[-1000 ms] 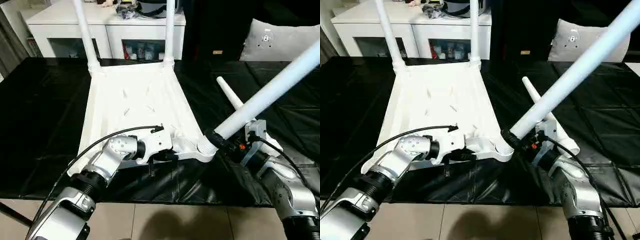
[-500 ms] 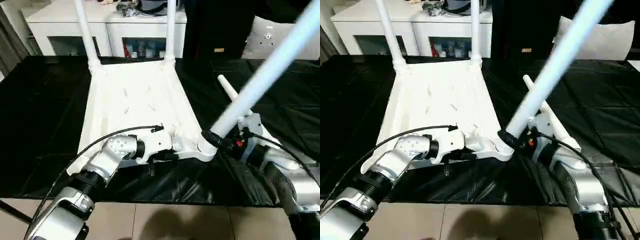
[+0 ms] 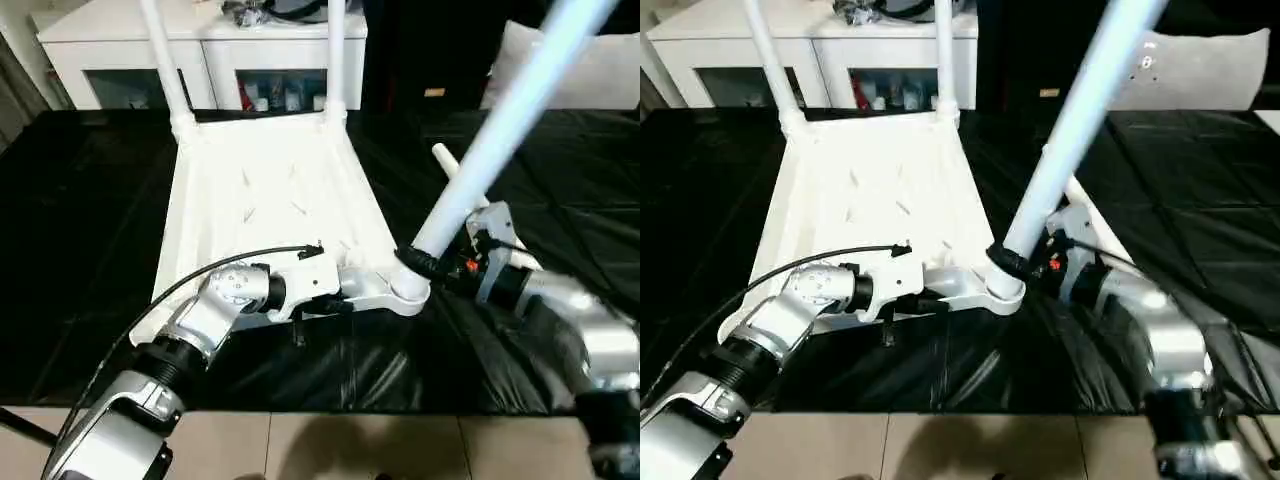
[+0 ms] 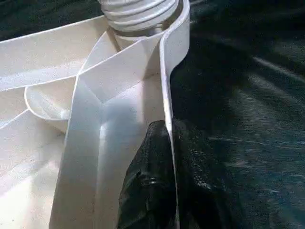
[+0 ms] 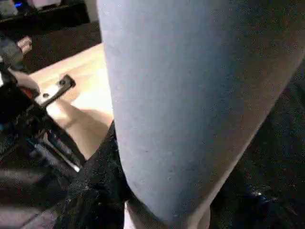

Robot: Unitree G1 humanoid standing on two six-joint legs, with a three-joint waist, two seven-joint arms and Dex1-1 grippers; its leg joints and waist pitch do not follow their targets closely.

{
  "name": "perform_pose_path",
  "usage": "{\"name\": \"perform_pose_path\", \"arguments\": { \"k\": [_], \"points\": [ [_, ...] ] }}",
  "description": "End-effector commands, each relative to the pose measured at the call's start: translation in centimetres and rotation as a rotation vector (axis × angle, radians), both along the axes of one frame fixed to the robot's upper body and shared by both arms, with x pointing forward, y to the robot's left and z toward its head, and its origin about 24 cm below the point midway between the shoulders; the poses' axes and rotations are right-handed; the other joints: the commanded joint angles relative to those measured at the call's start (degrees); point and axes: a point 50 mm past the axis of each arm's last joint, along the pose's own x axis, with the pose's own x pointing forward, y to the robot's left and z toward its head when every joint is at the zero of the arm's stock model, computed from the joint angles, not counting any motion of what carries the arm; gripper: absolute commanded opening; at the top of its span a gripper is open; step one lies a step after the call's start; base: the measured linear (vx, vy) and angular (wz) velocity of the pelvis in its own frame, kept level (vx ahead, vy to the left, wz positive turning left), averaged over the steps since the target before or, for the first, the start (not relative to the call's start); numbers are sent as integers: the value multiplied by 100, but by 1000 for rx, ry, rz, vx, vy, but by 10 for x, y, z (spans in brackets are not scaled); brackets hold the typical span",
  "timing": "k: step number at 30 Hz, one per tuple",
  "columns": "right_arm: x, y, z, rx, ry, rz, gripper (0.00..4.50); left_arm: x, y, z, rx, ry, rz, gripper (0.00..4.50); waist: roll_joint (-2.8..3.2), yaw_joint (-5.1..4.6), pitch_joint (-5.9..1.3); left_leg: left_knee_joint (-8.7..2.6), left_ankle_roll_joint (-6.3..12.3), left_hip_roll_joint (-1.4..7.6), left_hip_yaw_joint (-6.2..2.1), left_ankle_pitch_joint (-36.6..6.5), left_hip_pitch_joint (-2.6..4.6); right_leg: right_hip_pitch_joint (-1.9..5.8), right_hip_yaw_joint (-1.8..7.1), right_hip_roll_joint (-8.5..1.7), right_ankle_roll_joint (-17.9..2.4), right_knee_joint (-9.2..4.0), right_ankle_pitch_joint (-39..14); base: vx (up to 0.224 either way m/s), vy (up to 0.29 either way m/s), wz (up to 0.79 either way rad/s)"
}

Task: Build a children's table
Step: Insert table leg to table base

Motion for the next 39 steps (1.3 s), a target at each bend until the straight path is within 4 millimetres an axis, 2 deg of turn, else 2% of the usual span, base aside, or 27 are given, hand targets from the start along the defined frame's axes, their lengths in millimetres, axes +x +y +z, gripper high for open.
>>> {"name": "perform_pose_path", "arguments": {
  "k": [1,3,5,7,10,17,20,24,29,30,35,37,39],
  "points": [
    [2,3,2,-28,7,47,188,-1,9,-10,100,25,2,0,-96,31,-370,-393,509,358,-85,-770,-63,308,420,-485,-1022,-331,-1342,0,0,0],
    [4,3,2,-37,13,62,188,-2,9,-10,102,31,-5,0,-81,79,-390,-361,631,354,-70,-479,-68,327,416,-486,-1090,-284,-1071,0,0,0],
    [5,3,4,-39,16,80,188,-4,10,-11,112,47,-18,0,-85,111,-386,-358,654,366,-66,-412,-56,317,407,-468,-1107,-274,-1057,0,0,0],
    [5,4,6,-29,15,104,188,-5,11,-12,125,62,-27,0,-57,118,-380,-365,615,377,-72,-505,-47,317,401,-467,-1090,-283,-1207,0,0,0],
    [4,4,7,5,36,138,188,-7,14,-14,140,76,-33,0,-48,118,-379,-378,546,388,-78,-695,-30,320,399,-459,-1052,-302,-1358,0,0,0],
    [-2,3,-1,-16,89,189,188,-6,13,-12,138,76,-33,0,-69,138,-408,-340,624,375,-70,-437,-46,339,399,-452,-1153,-244,-992,0,0,0],
    [4,2,-2,-47,69,153,188,-6,12,-12,138,78,-34,0,-69,132,-405,-341,588,373,-70,-486,-37,329,393,-450,-1137,-257,-1135,0,0,0],
    [12,0,-5,-98,69,107,188,-7,12,-12,139,81,-40,0,-70,119,-391,-342,451,352,-66,-635,-28,318,394,-445,-1076,-287,-1457,0,0,0],
    [16,2,-6,-125,83,121,188,-7,12,-12,145,81,-48,0,-71,110,-398,-331,497,355,-70,-646,-39,327,396,-438,-1064,-267,-1388,0,0,0],
    [16,3,-7,-133,93,131,188,-7,11,-12,145,81,-50,0,-40,110,-394,-328,490,349,-70,-687,-36,326,393,-440,-1064,-273,-1436,0,0,0],
    [20,6,-13,-113,141,161,188,-6,11,-11,150,73,-46,0,-82,98,-402,-315,497,339,-61,-699,-40,330,388,-433,-1058,-277,-1487,0,0,0],
    [21,6,-13,-102,143,158,188,-5,11,-11,150,71,-43,0,-71,101,-409,-317,505,350,-69,-640,-45,333,386,-430,-1079,-259,-1399,0,0,0],
    [19,4,-14,-24,158,134,188,-4,11,-10,144,67,-29,0,-87,106,-417,-314,526,359,-68,-618,-37,329,391,-433,-1105,-246,-1320,0,0,0]
  ]
}}
